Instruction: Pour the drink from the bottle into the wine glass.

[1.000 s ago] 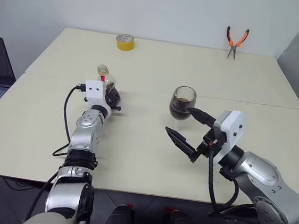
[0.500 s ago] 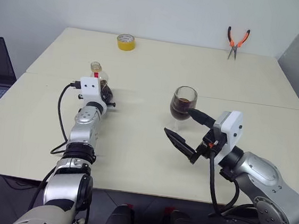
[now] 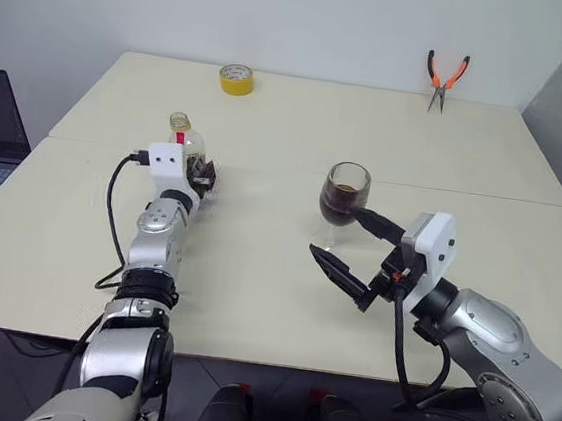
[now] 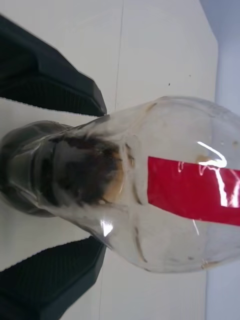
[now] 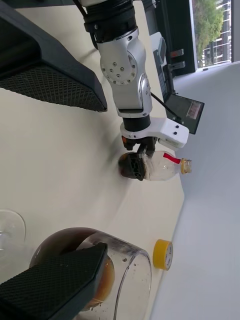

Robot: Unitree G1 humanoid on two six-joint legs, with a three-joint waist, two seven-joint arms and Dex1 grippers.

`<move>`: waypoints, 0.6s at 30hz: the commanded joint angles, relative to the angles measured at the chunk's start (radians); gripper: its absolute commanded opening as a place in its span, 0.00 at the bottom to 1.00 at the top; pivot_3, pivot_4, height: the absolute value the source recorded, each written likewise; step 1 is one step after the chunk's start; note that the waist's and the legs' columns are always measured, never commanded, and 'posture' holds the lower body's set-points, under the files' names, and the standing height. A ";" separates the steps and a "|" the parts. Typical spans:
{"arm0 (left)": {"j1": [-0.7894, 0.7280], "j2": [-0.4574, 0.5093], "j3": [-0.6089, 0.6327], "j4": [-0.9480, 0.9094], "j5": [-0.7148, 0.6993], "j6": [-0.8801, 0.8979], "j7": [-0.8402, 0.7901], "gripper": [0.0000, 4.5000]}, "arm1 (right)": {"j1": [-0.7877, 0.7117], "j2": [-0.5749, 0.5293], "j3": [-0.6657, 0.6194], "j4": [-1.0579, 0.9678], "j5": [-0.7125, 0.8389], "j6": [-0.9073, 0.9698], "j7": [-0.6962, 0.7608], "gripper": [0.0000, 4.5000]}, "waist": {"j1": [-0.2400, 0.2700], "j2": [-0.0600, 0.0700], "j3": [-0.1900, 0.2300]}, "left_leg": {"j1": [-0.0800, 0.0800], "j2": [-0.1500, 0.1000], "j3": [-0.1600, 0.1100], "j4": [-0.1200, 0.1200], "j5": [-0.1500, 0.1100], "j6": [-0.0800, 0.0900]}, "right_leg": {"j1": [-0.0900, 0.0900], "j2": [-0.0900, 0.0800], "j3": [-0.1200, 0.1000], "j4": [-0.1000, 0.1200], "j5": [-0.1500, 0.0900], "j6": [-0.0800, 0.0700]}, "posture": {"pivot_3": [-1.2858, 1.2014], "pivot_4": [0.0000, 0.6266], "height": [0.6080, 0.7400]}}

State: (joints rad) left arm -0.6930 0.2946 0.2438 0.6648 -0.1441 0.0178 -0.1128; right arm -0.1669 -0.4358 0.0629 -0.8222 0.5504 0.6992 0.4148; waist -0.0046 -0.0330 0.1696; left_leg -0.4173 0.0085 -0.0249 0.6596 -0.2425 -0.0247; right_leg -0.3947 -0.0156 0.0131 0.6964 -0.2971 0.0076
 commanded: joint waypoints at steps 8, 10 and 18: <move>0.066 0.005 -0.010 -0.161 0.009 -0.009 -0.011 0.99 | 0.013 -0.013 -0.002 -0.017 -0.003 -0.042 0.013 1.00 | 0.000 0.000 0.000 | 0.000 0.000 0.000 0.000 0.000 0.000 | 0.000 0.000 0.000 0.000 0.000 0.000 | 0.52 0.24 1.00; 0.109 0.002 -0.009 -0.220 -0.003 -0.002 -0.024 0.99 | 0.028 -0.016 -0.006 -0.019 -0.007 -0.046 0.011 1.00 | 0.000 0.000 0.000 | 0.000 0.000 0.000 0.000 0.000 0.000 | 0.000 0.000 0.000 0.000 0.000 0.000 | 0.52 0.24 1.00; 0.350 0.006 -0.013 -0.529 0.022 0.091 0.001 0.99 | 0.198 -0.025 -0.031 0.061 -0.129 -0.235 0.035 1.00 | 0.000 0.000 -0.001 | 0.000 0.000 0.000 0.000 0.000 0.000 | 0.001 0.000 0.001 -0.001 0.000 0.001 | 0.52 0.24 1.00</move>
State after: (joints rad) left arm -0.3764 0.2939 0.2312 0.2392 -0.1375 0.0966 -0.1304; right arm 0.0021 -0.4645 0.0589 -0.7836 0.4564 0.5516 0.4373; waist -0.0044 -0.0331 0.1691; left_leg -0.4169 0.0088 -0.0246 0.6591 -0.2430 -0.0248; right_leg -0.3931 -0.0160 0.0139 0.6944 -0.2975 0.0082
